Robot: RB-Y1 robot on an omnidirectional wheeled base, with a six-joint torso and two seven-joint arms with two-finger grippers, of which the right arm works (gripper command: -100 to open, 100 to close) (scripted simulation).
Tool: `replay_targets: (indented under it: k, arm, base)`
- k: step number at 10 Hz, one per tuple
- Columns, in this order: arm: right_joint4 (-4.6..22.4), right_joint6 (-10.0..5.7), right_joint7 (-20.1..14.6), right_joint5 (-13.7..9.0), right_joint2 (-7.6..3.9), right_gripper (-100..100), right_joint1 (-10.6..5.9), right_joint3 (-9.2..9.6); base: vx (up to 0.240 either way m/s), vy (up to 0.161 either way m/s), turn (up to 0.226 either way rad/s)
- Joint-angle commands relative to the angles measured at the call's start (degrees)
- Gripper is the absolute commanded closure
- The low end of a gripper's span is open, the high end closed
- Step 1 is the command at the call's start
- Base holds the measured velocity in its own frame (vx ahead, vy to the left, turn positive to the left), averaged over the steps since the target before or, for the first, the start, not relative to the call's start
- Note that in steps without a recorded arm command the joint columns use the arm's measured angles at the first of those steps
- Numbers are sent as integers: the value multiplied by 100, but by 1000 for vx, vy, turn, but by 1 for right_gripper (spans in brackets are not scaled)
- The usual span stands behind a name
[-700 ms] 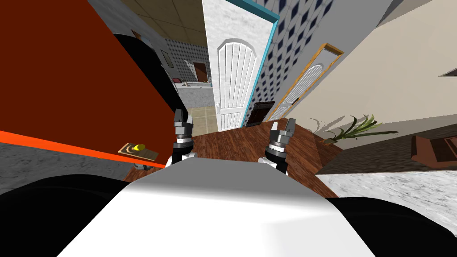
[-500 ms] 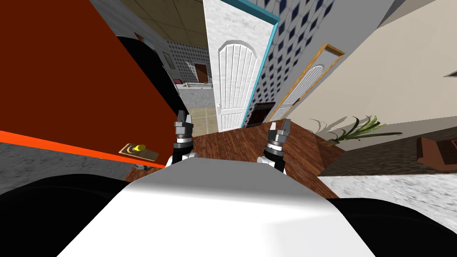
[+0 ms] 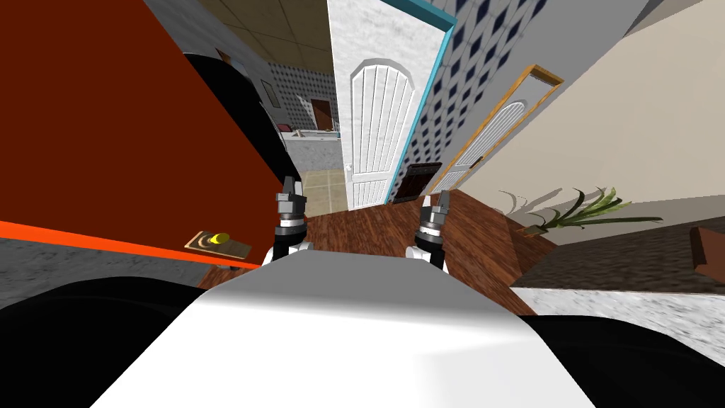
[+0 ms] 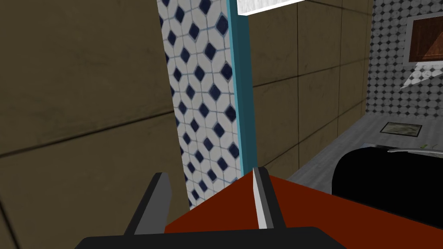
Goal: Pull the door open
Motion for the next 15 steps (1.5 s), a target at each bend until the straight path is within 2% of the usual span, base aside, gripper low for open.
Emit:
replay_targets:
  k: [1, 4, 5, 9, 10, 12, 13, 15]
  arm:
    - [225, 29, 6, 8, 1, -100, -166, 18]
    - [710, 46, -25, -5, -39, -100, -480, 21]
    - [732, 46, -25, -5, -39, -100, -480, 21]
    - [1444, 72, -72, -23, -88, -100, -956, 25]
    - [1499, 72, -72, -23, -88, -100, -956, 25]
    - [1837, 86, -99, -34, -108, -100, -1220, 28]
    - [1925, 86, -99, -34, -108, -100, -1220, 28]
    - [2326, 100, -125, -45, -127, -100, -1489, 30]
  base:
    - [69, 23, 40]
    - [82, 27, 52]
    - [57, 10, 20]
    - [80, 25, 56]
    - [72, 23, 18]
    - [61, 17, 52]
    - [56, 22, 28]
    - [73, 40, 50]
